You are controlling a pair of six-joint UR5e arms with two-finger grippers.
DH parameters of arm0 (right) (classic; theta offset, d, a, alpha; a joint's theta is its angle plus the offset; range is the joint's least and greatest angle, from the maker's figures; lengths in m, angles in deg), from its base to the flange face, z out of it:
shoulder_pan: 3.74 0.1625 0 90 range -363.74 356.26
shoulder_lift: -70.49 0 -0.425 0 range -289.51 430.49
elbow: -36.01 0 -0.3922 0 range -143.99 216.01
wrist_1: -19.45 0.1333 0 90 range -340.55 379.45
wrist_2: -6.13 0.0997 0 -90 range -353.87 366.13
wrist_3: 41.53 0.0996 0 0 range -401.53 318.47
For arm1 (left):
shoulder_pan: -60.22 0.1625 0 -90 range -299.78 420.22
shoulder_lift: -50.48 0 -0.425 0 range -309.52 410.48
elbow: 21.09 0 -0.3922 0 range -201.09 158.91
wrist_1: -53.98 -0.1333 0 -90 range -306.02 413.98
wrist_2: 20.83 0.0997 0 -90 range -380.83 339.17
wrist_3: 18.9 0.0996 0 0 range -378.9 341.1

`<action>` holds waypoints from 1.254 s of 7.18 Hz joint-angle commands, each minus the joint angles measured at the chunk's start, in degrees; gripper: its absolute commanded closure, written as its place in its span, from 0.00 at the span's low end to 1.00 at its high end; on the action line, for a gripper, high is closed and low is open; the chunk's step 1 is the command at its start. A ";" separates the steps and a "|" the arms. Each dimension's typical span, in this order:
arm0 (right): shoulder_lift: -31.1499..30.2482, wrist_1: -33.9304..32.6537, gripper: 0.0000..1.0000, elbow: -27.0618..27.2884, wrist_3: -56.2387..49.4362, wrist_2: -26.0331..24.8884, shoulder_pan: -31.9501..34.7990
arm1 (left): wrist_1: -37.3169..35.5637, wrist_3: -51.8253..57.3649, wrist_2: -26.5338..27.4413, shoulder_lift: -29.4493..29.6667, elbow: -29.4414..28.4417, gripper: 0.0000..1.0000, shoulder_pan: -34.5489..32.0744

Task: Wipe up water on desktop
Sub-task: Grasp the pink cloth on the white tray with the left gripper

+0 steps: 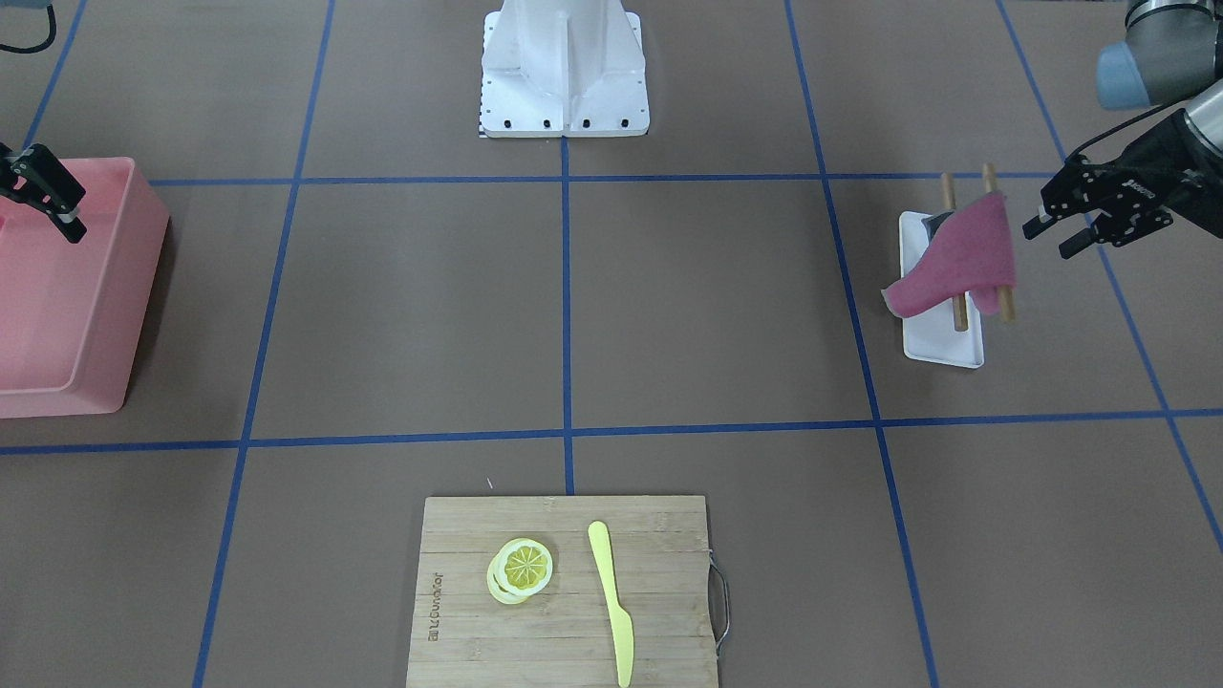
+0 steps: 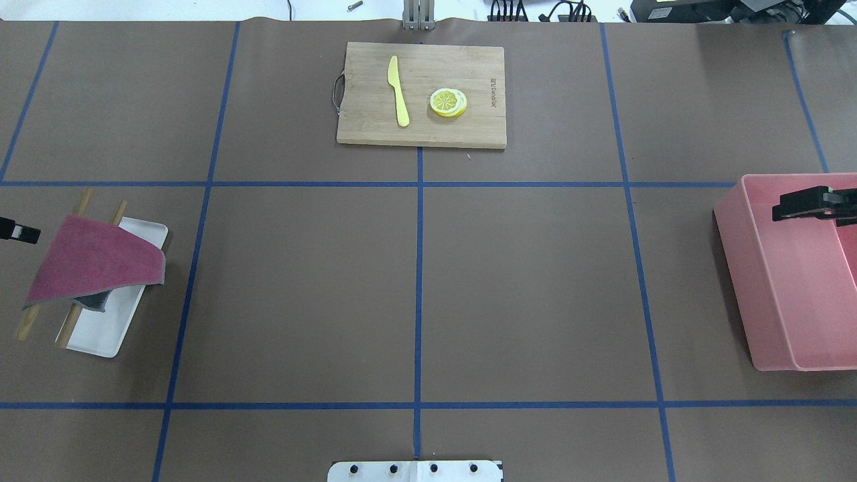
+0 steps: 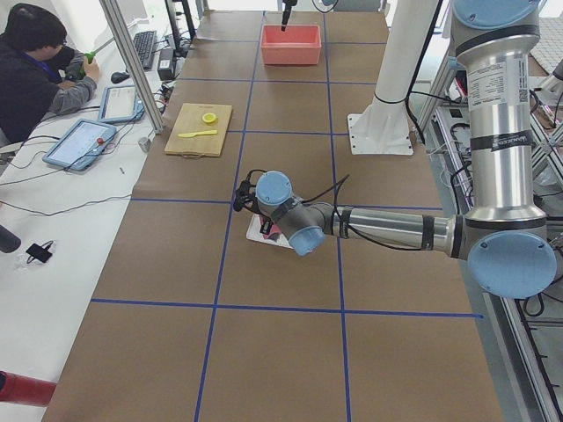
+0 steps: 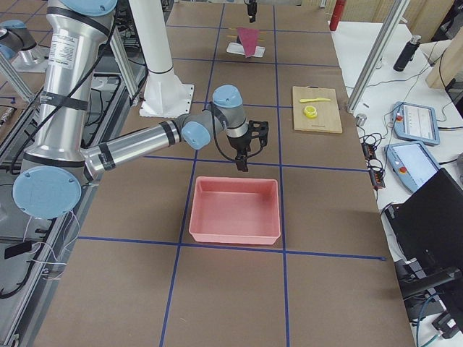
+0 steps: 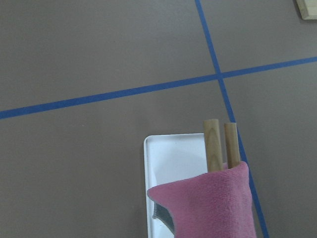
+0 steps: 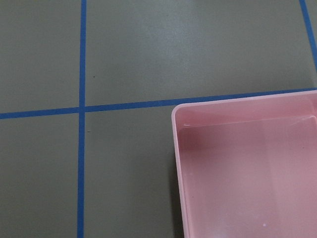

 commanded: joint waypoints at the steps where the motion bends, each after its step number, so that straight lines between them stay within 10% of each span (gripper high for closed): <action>1: 0.42 -0.03 0.00 0.04 0.10 -0.07 -0.32 | 0.56 -2.16 0.68 0.47 -0.11 0.35 2.50; 5: 0.42 -0.12 0.00 -0.05 0.01 -0.16 -0.41 | 0.82 -2.16 0.77 0.56 -0.81 0.93 3.03; 9: 4.00 -0.21 0.00 0.04 0.10 -0.16 -0.50 | 0.39 -4.26 -0.11 0.91 1.47 1.00 2.33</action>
